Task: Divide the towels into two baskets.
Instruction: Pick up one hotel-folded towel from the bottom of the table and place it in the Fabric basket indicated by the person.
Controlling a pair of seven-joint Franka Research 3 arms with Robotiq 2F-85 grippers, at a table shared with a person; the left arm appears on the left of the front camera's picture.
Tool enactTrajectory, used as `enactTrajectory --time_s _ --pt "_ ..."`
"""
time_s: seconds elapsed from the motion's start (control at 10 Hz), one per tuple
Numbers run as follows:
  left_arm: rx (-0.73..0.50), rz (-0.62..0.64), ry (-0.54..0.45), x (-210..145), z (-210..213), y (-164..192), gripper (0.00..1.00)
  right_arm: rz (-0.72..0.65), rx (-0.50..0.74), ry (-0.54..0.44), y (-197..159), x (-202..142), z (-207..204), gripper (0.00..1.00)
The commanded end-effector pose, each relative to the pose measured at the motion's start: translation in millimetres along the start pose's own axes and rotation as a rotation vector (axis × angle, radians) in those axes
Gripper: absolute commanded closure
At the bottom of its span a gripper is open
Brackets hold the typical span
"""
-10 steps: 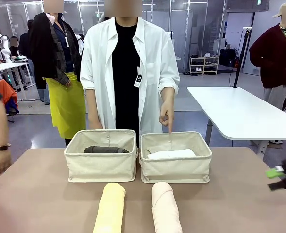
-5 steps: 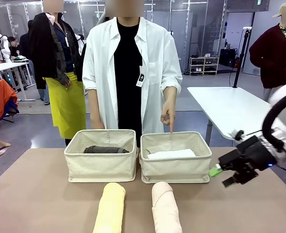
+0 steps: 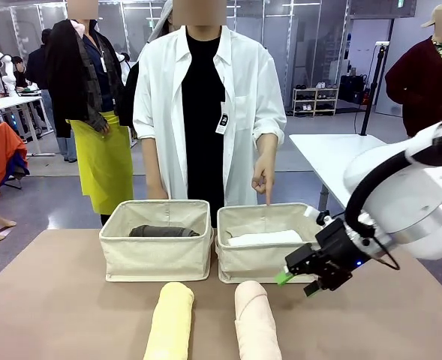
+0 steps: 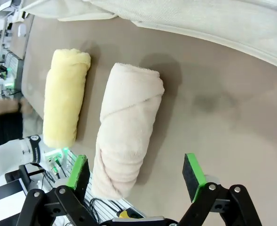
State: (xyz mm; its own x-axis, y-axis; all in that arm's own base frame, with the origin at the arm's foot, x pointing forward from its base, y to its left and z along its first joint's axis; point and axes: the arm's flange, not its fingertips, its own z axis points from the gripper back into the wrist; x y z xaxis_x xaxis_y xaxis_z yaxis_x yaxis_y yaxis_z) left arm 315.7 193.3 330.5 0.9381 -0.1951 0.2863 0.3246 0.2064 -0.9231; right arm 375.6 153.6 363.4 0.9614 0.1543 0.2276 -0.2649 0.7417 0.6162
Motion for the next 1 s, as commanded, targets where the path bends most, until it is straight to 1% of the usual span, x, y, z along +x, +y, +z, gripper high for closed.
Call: enactTrajectory --time_s 0.0,0.2,0.4,0.6,0.8,0.9 --pt "0.011 0.009 0.004 -1 3 -6 0.00 -0.013 -0.055 -0.031 12 -4 -28 0.00" --pt "0.011 0.009 0.004 -1 3 -6 0.00 0.034 -0.094 0.000 23 0 -50 0.00" --pt "0.011 0.009 0.004 -1 3 -6 0.00 0.045 -0.101 0.039 32 2 -72 0.00" --pt "0.011 0.009 0.004 -1 3 -6 0.00 0.047 -0.128 0.013 44 3 -90 0.00" --pt "0.011 0.009 0.004 -1 3 -6 0.00 0.034 -0.150 0.004 50 3 -103 0.00" --pt "0.011 0.009 0.004 -1 3 -6 0.00 0.041 -0.152 0.015 52 3 -107 0.00"
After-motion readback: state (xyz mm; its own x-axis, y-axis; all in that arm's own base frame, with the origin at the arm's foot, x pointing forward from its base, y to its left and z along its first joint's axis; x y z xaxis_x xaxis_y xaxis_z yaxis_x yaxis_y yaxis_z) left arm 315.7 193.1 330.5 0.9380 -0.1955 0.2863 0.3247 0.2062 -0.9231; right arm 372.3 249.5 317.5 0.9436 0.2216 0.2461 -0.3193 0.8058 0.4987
